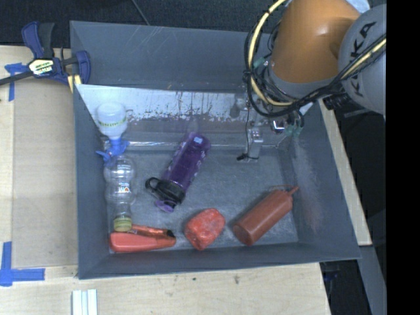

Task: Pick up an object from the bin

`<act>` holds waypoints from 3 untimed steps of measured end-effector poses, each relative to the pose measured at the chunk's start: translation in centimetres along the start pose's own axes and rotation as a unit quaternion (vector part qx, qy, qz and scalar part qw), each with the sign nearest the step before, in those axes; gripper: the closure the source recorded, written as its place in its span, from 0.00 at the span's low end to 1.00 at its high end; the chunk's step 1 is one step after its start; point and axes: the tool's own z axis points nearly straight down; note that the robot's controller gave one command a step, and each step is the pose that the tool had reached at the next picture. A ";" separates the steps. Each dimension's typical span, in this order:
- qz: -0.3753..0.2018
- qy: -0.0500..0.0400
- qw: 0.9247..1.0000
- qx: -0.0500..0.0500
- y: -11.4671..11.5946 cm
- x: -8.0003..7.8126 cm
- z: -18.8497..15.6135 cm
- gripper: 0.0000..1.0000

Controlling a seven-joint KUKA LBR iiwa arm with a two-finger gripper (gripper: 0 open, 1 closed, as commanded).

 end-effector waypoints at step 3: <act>-0.218 -0.002 0.976 0.000 7.8 0.2 7.3 0.00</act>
Offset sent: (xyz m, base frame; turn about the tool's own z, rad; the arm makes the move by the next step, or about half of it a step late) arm -0.0042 0.0678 -0.1616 -0.5632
